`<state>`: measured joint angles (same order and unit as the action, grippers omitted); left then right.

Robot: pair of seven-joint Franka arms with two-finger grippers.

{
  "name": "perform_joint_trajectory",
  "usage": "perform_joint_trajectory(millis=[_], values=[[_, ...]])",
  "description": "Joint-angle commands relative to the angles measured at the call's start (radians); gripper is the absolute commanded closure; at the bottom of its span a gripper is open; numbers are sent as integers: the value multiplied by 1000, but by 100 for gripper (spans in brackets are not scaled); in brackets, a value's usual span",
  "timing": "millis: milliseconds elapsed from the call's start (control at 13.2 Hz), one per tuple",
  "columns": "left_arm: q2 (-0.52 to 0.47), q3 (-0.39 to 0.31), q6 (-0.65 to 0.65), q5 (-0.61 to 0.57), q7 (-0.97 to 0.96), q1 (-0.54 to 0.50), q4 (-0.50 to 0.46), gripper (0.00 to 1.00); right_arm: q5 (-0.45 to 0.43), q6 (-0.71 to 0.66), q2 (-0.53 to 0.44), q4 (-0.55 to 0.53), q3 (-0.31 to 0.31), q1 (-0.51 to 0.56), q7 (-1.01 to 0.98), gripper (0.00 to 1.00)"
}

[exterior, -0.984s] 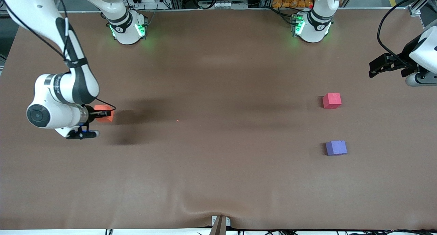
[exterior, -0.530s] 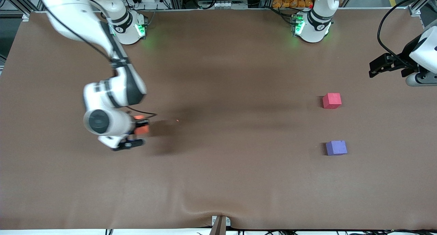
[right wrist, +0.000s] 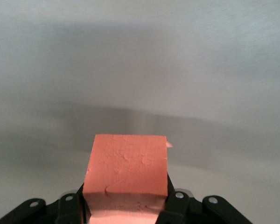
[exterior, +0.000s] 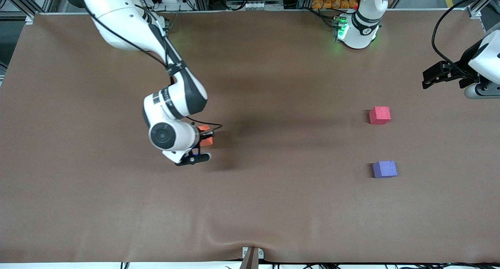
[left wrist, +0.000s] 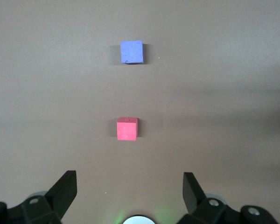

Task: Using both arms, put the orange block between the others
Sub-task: 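Carry the orange cube with the right gripper to the table middle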

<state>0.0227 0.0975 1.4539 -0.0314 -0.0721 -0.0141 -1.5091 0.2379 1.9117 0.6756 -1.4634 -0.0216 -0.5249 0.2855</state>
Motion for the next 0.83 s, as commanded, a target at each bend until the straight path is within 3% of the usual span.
perform_joint_trajectory(millis=[0, 454, 757], values=[[-3, -1, 8, 16, 8, -7, -3, 0, 18, 19, 85, 122, -11, -114, 200, 100], [-9, -2, 8, 16, 9, -7, -2, 0, 20, 167, 202, 221, 21, -201, 325, 100], [-4, -1, 8, 16, 11, -27, -2, 0, 20, 187, 248, 262, 28, -227, 380, 100]])
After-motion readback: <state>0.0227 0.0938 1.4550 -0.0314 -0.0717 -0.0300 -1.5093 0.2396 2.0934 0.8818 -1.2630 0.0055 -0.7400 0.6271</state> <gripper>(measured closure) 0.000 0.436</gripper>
